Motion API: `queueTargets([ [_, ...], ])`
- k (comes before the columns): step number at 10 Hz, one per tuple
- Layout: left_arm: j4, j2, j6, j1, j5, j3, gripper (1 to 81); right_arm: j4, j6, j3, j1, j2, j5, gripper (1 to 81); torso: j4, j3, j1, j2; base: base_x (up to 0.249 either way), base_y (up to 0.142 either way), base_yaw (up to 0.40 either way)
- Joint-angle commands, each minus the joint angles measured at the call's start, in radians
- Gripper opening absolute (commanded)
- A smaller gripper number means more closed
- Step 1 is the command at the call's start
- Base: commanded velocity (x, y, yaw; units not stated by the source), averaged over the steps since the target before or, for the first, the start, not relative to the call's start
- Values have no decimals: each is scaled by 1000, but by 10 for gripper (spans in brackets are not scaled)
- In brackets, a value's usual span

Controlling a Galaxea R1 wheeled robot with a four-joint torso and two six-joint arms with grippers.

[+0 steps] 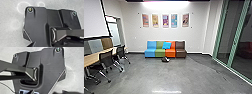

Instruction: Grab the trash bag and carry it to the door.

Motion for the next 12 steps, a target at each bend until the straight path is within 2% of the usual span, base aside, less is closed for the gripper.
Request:
queueTargets([
  [1,-8,0,0,-56,45,-2,811,-15,-1,4,52,-12,-41,811,0,-79,0,0,92,0,0],
  [3,-8,0,0,-56,45,-2,811,-23,-1,7,52,-12,-41,811,0,-141,0,0,92,0,0],
  [4,-8,1,0,-56,45,-2,811,-26,-1,7,52,-12,-39,811,0,-261,1,0,93,0,0],
  [5,-8,1,0,-58,45,-2,811,-29,-1,7,52,-12,-41,811,0,-206,1,0,99,0,0],
  [6,-7,3,0,-58,45,-2,811,-32,-1,7,52,-12,-41,811,0,-242,1,0,100,0,0],
  [7,-8,3,0,-58,45,-2,811,-32,-1,7,52,-12,-41,811,0,-184,1,0,103,0,0],
  [8,-7,4,0,-58,44,-2,811,-32,-1,7,53,-12,-41,811,0,-214,1,1,114,0,0],
  [12,-11,9,0,-58,40,-2,811,-43,-1,9,53,-10,-41,811,0,-230,2,2,138,0,0],
])
